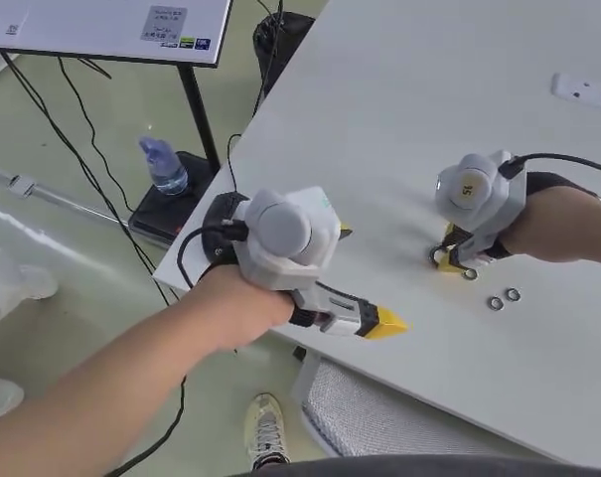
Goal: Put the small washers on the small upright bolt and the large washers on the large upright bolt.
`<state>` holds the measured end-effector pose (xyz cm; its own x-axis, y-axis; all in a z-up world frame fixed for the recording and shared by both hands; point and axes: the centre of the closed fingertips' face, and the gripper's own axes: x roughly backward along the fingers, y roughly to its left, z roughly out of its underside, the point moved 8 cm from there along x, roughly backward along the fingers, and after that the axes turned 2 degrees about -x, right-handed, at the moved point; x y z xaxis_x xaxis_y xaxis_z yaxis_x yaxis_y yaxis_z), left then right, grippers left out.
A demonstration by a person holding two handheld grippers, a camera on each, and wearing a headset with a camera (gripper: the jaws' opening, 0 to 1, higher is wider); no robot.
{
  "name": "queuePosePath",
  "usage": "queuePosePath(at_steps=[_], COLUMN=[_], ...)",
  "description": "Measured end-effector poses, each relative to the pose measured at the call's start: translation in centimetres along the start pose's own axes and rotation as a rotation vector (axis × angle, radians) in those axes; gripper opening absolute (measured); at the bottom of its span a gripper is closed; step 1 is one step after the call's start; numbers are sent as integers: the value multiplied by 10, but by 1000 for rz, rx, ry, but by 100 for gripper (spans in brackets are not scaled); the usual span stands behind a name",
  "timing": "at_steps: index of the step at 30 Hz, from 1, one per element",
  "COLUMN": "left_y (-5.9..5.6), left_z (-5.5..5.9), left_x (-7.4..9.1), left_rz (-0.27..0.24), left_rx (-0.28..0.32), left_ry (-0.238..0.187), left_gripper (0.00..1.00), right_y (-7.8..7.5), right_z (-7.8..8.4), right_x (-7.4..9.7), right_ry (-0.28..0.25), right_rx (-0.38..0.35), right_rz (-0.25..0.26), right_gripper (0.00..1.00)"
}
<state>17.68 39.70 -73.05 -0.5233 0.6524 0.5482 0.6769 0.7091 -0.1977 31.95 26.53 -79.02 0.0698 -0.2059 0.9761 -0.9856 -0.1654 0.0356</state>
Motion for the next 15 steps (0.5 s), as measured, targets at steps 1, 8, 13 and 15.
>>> queuePosePath(at_steps=[1, 8, 13, 15], left_y=[0, 1, 1, 1], left_z=[0, -1, 0, 0], left_x=[0, 0, 0, 0], left_rz=[-1, -5, -6, -5], left_rx=[0, -3, -3, -2], left_ry=[-1, 3, 7, 5], left_gripper=[82, 82, 81, 81], right_y=[0, -4, -5, -5], right_z=[0, 0, 1, 1], right_x=[0, 2, 8, 11], right_ry=[-4, 15, 22, 21], right_rx=[-13, -23, -25, -36], right_rz=[-8, -11, -12, -20], right_gripper=[20, 20, 20, 20])
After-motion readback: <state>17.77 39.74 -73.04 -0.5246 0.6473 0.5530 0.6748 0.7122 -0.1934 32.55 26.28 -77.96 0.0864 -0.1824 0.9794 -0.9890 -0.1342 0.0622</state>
